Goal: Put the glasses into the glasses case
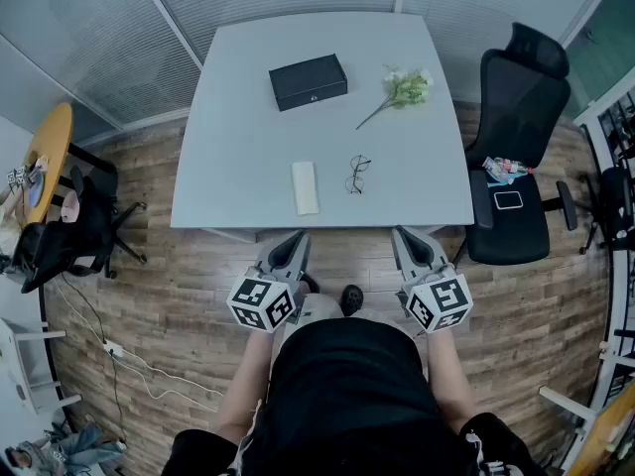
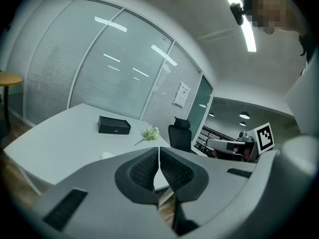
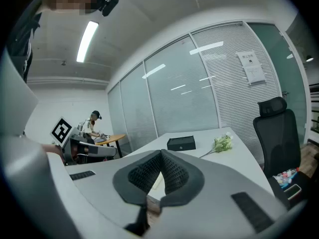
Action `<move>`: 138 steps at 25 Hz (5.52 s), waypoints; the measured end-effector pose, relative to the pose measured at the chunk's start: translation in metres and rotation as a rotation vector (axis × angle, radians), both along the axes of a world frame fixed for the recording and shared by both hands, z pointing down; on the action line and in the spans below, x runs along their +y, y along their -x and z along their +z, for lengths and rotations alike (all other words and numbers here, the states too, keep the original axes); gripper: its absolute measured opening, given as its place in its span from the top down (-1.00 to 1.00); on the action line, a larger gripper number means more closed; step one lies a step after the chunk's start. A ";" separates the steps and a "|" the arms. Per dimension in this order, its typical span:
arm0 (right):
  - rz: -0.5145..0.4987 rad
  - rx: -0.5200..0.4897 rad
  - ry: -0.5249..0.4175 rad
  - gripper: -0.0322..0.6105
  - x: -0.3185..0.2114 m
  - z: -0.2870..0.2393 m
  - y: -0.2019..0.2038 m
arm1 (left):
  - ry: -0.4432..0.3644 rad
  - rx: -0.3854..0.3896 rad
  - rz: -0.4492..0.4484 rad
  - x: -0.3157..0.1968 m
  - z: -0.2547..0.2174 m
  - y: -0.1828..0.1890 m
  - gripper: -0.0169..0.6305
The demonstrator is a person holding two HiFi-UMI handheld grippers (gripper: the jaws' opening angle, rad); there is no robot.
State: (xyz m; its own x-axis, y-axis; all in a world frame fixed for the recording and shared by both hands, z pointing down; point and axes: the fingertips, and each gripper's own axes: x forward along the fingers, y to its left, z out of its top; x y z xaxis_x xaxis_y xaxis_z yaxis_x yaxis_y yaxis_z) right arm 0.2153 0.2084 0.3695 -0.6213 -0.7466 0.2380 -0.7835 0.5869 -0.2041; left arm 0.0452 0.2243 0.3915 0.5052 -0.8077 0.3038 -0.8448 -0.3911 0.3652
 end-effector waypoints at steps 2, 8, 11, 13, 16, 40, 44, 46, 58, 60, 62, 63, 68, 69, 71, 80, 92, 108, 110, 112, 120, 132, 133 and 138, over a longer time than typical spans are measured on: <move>-0.005 0.003 -0.003 0.86 0.000 -0.001 0.001 | 0.002 0.009 0.001 0.001 0.000 0.000 0.86; -0.017 0.009 -0.016 0.86 0.003 -0.004 0.005 | 0.009 0.015 -0.004 0.006 -0.001 0.001 0.86; -0.019 0.010 -0.017 0.86 0.005 -0.004 0.007 | 0.013 0.015 -0.009 0.008 0.001 0.001 0.86; -0.019 0.013 -0.017 0.86 0.006 -0.003 0.007 | 0.015 0.015 -0.010 0.009 0.002 0.000 0.86; -0.015 -0.015 -0.007 0.85 0.008 -0.001 0.005 | 0.020 0.021 -0.015 0.012 0.005 -0.004 0.86; -0.052 0.026 0.095 0.85 -0.067 0.030 0.053 | 0.132 -0.027 -0.024 -0.069 0.044 0.028 0.86; -0.031 0.036 0.107 0.85 -0.096 0.029 0.060 | 0.143 -0.050 -0.024 -0.104 0.050 0.040 0.86; -0.018 0.040 0.115 0.85 -0.111 0.029 0.063 | 0.157 -0.047 -0.020 -0.123 0.054 0.045 0.86; 0.007 0.092 0.186 0.84 -0.168 0.049 0.103 | 0.256 -0.100 0.056 -0.194 0.094 0.071 0.85; 0.001 0.103 0.198 0.85 -0.172 0.055 0.114 | 0.268 -0.101 0.066 -0.201 0.101 0.077 0.85; -0.003 0.115 0.210 0.85 -0.175 0.061 0.124 | 0.282 -0.104 0.081 -0.206 0.108 0.083 0.85; -0.005 0.125 0.218 0.84 -0.176 0.065 0.130 | 0.290 -0.104 0.090 -0.208 0.112 0.085 0.85; 0.004 0.172 0.285 0.84 -0.181 0.092 0.149 | 0.319 -0.101 0.148 -0.215 0.129 0.096 0.85; 0.005 0.177 0.300 0.84 -0.180 0.098 0.152 | 0.328 -0.103 0.163 -0.216 0.133 0.097 0.85; 0.006 0.189 0.328 0.84 -0.180 0.108 0.158 | 0.346 -0.109 0.190 -0.215 0.140 0.098 0.85; -0.037 0.185 0.440 0.75 -0.183 0.144 0.174 | 0.442 -0.128 0.234 -0.212 0.172 0.096 0.85; -0.025 0.161 0.490 0.75 -0.188 0.162 0.165 | 0.560 -0.210 0.111 -0.233 0.213 0.081 0.31; -0.037 0.157 0.516 0.76 -0.201 0.163 0.149 | 0.698 -0.215 0.109 -0.232 0.244 0.079 0.32; -0.037 0.155 0.519 0.76 -0.203 0.165 0.149 | 0.695 -0.216 0.121 -0.234 0.243 0.079 0.33; -0.036 0.150 0.519 0.76 -0.205 0.165 0.150 | 0.687 -0.228 0.147 -0.238 0.243 0.080 0.33; -0.028 0.135 0.522 0.76 -0.205 0.163 0.148 | 0.675 -0.291 0.250 -0.256 0.242 0.083 0.34; -0.017 0.117 0.523 0.77 -0.203 0.164 0.141 | 0.632 -0.404 0.147 -0.275 0.242 0.073 0.14; -0.016 0.116 0.524 0.77 -0.203 0.164 0.140 | 0.629 -0.413 0.129 -0.276 0.244 0.070 0.12; -0.009 0.111 0.531 0.77 -0.202 0.166 0.133 | 0.616 -0.467 0.054 -0.280 0.246 0.063 0.05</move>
